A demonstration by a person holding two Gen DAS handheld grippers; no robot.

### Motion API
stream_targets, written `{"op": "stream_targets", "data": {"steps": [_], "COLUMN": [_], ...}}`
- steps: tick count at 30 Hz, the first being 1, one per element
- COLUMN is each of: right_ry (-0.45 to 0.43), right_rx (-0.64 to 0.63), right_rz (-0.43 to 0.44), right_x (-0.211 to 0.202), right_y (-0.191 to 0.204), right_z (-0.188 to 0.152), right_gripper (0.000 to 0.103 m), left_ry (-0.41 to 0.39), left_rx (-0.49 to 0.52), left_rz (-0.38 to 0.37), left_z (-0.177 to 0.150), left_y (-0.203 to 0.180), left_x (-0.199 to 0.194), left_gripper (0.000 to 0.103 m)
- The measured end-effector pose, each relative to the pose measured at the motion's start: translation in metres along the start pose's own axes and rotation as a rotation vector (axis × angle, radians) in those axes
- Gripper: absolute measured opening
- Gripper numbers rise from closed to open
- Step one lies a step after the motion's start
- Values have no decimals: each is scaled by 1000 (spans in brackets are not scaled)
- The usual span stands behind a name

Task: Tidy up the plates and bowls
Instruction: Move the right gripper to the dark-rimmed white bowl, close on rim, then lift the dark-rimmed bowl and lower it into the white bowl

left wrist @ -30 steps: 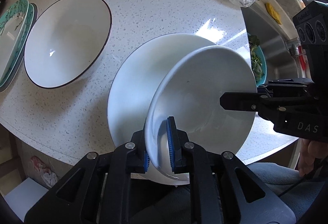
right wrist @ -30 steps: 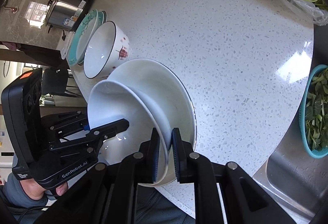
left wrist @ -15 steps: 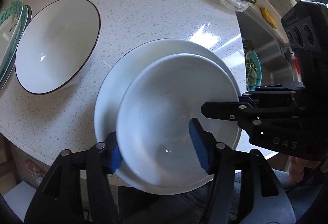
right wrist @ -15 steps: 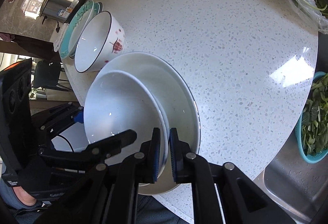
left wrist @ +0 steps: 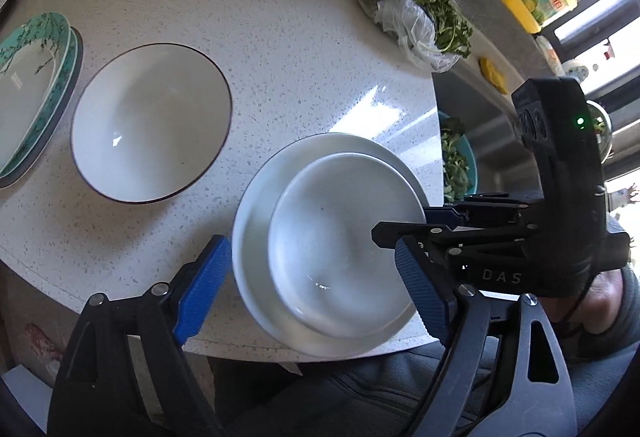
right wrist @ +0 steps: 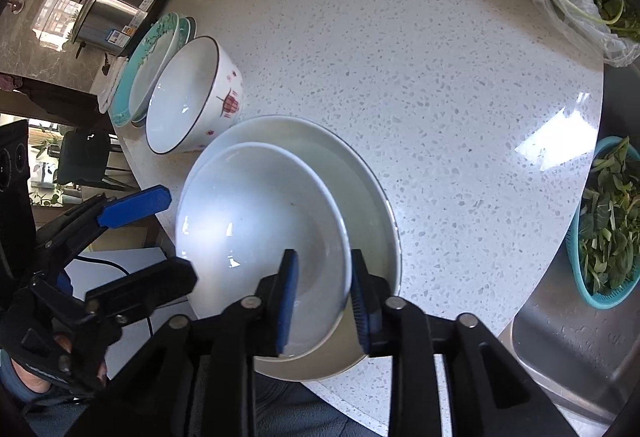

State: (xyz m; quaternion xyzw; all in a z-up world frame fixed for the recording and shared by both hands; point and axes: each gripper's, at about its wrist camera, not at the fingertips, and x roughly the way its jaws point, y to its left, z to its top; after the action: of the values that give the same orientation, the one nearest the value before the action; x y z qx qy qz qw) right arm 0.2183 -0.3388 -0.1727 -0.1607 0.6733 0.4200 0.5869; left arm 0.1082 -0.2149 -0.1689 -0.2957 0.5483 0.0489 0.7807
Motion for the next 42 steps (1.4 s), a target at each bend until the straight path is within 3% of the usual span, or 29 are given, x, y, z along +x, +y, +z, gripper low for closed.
{"op": "stream_targets", "data": {"steps": [2, 5, 8, 10, 13, 16, 18, 23, 27, 32, 34, 39, 42], "right_ry": [-6, -39, -131, -187, -196, -121, -75, -15, 21, 43, 50, 72, 67], "right_rx": [4, 27, 21, 5, -77, -113, -132, -137, -107, -78, -83, -87, -88], "right_rz": [-12, -31, -24, 18, 48, 68, 55, 40, 35, 46, 50, 68, 72], "right_x": [-8, -33, -70, -83, -72, -33, -6, 29, 46, 57, 61, 68, 69], "right_y": [3, 5, 11, 18, 45, 67, 76, 84, 75, 71, 71, 71, 71], "right_z": [-2, -5, 7, 30, 63, 90, 101, 111, 114, 117, 118, 117, 116], "right_gripper": [47, 47, 48, 48, 48, 48, 48, 48, 48, 48, 43, 19, 19], "left_ry": [-29, -115, -193, -199, -207, -173, -148, -127, -114, -101, -106, -107, -108], "left_rx": [-17, -77, -158, -212, -274, -283, -304, -291, -267, -255, -252, -234, -231], "left_rz": [-22, -30, 19, 67, 134, 152, 139, 121, 146, 149, 142, 138, 135], "left_z": [-2, -3, -2, -1, 1, 4, 7, 14, 23, 33, 37, 47, 50], "left_y": [9, 32, 65, 89, 121, 141, 149, 153, 156, 162, 159, 147, 146], "left_x": [-18, -53, -75, -78, -72, -51, -36, -12, 2, 17, 22, 31, 33], "left_gripper": [84, 84, 88, 88, 88, 86, 72, 70, 50, 40, 35, 21, 20]}}
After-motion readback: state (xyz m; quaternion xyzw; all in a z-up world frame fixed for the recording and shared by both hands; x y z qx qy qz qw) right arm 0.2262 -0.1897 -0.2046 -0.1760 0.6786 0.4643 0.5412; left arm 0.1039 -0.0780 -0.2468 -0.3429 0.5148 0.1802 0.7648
